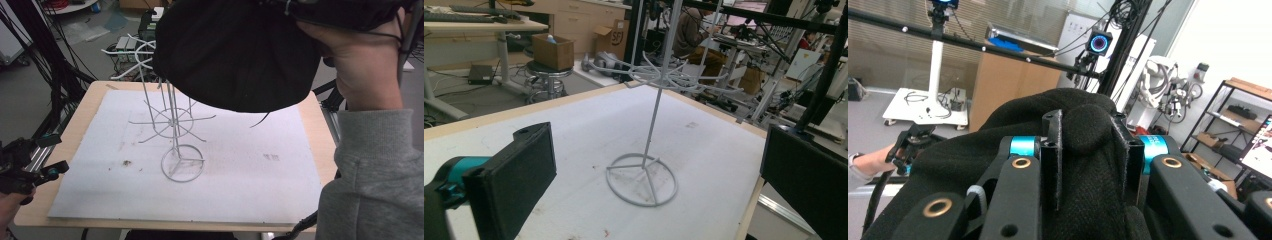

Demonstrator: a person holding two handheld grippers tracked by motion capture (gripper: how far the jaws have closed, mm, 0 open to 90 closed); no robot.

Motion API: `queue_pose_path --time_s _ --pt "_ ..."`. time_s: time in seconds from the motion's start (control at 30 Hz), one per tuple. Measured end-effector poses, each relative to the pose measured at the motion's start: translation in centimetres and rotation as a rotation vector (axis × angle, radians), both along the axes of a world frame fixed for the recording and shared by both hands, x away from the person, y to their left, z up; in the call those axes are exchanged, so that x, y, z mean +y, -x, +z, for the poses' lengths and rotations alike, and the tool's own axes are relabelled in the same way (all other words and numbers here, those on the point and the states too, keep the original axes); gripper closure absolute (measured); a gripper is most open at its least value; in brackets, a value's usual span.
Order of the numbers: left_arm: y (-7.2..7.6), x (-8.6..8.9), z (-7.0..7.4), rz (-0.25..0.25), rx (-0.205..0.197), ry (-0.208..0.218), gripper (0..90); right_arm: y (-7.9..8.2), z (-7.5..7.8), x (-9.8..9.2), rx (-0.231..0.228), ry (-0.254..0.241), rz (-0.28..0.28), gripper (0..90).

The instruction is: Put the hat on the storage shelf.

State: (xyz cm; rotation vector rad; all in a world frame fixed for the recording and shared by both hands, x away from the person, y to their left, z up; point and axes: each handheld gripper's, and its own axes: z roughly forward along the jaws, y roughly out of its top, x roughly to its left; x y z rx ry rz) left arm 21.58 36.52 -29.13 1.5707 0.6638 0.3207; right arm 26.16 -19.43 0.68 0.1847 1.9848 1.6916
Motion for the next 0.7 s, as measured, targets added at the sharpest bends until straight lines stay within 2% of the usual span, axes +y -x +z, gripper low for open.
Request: queue_pose_path --time_s 0.23,0.3,0.53,0.7 --pt "0.0 0.0 0.0 0.001 0.0 -0.001 1.7 -0.5 -1.4 -0.3 0.017 -0.023 0.007 71.2" --pt "0.0 0.0 0.0 0.001 -0.001 -0.002 1.7 -0.5 -1.9 -0.4 0.035 -0.036 0.01 71.2" --pt "0.0 -0.1 0.0 0.002 0.001 -0.007 1.7 -0.3 -3.6 -1.1 0.044 -0.062 0.001 71.1" --pt "0.0 -0.3 -0.1 0.002 0.004 -0.01 1.7 -0.3 -5.0 -1.2 0.046 -0.058 -0.002 70.9"
